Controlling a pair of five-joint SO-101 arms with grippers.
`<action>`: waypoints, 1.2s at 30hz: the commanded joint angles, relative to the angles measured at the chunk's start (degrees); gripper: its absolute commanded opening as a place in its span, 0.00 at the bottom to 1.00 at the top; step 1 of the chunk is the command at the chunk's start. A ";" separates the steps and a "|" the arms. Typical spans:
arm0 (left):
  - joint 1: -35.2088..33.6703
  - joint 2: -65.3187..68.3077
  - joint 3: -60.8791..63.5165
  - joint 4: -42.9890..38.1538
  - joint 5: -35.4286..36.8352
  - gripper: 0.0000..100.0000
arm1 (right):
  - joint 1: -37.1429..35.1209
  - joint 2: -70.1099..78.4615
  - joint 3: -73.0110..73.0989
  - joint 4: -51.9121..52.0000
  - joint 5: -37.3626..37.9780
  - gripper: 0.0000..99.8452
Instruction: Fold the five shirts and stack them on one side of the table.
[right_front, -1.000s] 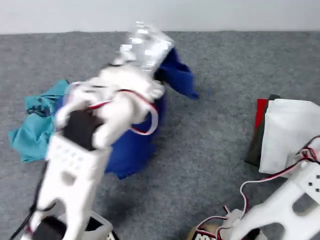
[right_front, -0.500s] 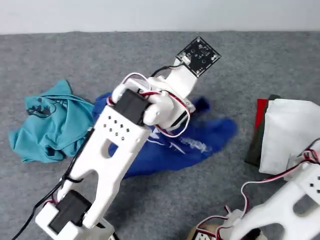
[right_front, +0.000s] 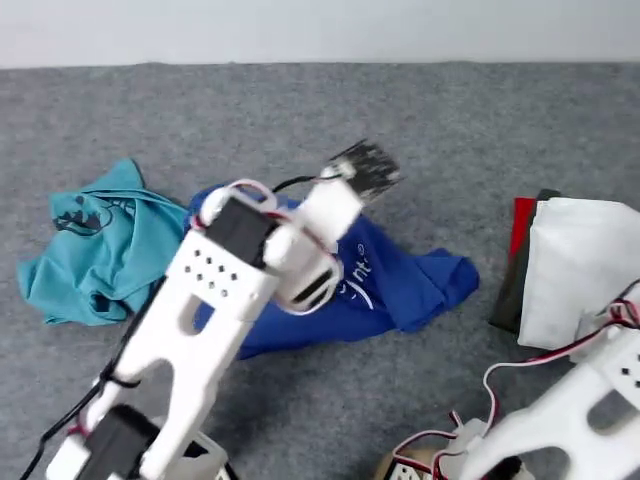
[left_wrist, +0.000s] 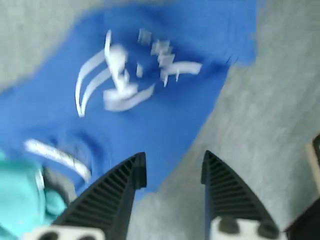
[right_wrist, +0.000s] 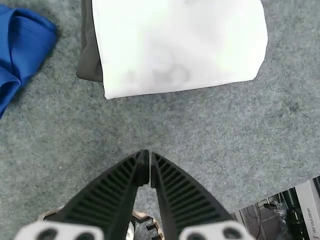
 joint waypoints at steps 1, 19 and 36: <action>-6.51 -4.66 8.84 0.26 -3.69 0.19 | -5.85 -0.75 -0.26 1.71 0.70 0.01; -23.21 -4.04 30.29 -19.87 -9.14 0.23 | -49.10 29.32 -7.47 -2.77 -12.40 0.23; -22.95 20.84 28.70 -29.10 -6.24 0.10 | -53.85 51.56 -14.51 -10.15 -13.01 0.24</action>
